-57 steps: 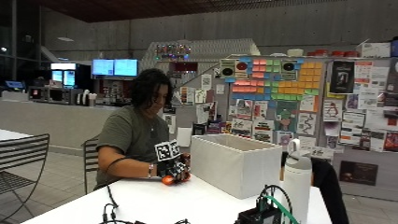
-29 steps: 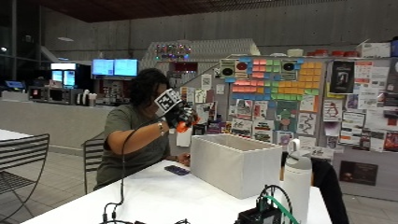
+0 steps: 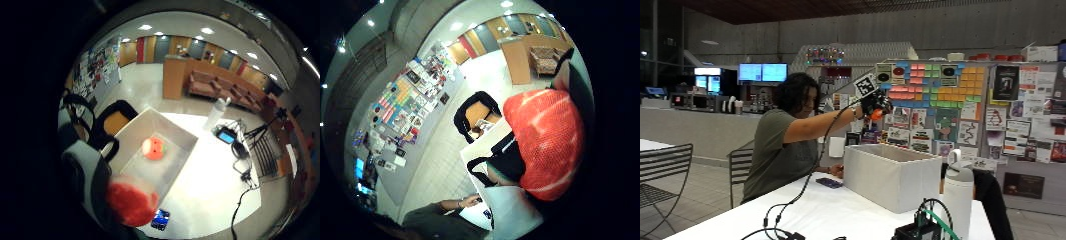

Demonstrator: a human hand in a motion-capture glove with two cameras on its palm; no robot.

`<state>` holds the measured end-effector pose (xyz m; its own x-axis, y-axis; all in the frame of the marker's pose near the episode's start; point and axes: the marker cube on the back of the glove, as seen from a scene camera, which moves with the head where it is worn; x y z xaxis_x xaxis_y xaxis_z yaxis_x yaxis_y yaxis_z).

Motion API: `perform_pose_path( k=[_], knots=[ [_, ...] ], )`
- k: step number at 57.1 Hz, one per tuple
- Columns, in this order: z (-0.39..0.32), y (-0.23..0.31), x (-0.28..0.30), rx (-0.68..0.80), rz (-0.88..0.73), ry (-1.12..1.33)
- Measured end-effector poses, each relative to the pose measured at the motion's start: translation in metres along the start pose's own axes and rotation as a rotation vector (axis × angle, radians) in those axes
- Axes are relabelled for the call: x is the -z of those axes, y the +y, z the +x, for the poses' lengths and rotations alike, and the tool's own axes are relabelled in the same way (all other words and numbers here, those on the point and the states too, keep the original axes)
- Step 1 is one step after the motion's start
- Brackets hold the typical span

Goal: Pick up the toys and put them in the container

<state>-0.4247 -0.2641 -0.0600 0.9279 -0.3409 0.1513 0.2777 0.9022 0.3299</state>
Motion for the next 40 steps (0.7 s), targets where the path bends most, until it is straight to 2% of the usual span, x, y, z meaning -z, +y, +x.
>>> perform_pose_path(
  k=[4, 6, 10, 17, 22, 26, 29, 35, 40],
  knots=[
    [-0.002, -0.007, -0.009, -0.139, -0.123, -0.136],
    [0.004, -0.007, -0.019, -0.187, -0.215, -0.110],
    [0.024, 0.002, -0.033, -0.112, -0.310, 0.004],
    [0.051, 0.020, -0.029, 0.124, -0.304, 0.104],
    [0.061, 0.026, -0.019, -0.005, -0.305, 0.088],
    [0.060, 0.045, -0.008, 0.064, -0.317, 0.031],
    [0.064, 0.061, -0.001, 0.042, -0.329, -0.046],
    [0.106, 0.107, 0.002, 0.014, -0.316, 0.151],
    [0.118, 0.149, 0.012, -0.020, -0.278, 0.110]
  ],
)
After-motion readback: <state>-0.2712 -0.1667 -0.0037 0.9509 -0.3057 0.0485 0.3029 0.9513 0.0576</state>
